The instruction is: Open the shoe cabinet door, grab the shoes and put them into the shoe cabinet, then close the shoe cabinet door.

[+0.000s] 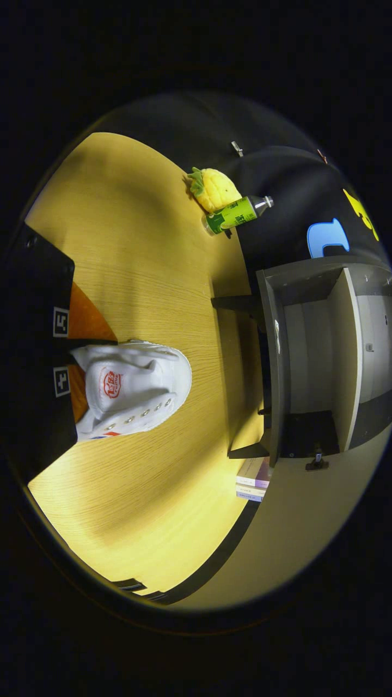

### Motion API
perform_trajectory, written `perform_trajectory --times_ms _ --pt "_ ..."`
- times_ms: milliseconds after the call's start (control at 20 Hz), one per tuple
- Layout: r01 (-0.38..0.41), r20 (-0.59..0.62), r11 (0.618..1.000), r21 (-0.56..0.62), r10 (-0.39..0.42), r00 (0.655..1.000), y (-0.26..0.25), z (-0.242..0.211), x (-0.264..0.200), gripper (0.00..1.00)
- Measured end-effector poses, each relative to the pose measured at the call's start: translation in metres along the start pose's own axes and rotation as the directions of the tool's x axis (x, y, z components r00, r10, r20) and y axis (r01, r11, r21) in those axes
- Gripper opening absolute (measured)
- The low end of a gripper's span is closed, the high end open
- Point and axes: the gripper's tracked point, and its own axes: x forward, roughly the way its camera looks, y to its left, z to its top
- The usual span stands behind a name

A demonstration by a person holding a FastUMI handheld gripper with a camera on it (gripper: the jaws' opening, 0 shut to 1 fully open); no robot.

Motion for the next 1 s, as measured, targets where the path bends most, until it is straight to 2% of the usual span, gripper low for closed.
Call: perform_trajectory --times_ms 150,300,550,750,1000 --pt "-0.006 -0.016 0.999 -0.042 0.005 1.0 -0.001 0.001 -0.003 0.05" --pt "-0.018 -0.02 1.0 -0.025 0.017 1.0 -0.004 0.006 -0.008 0.05" --pt "-0.036 -0.013 0.999 -0.022 0.035 0.999 -0.007 0.038 -0.031 0.05" --pt "-0.035 0.027 0.999 -0.014 0.035 0.999 -0.005 0.094 -0.063 0.05" --pt "-0.045 0.123 0.998 -0.037 0.049 0.991 0.012 0.19 -0.104 0.05"
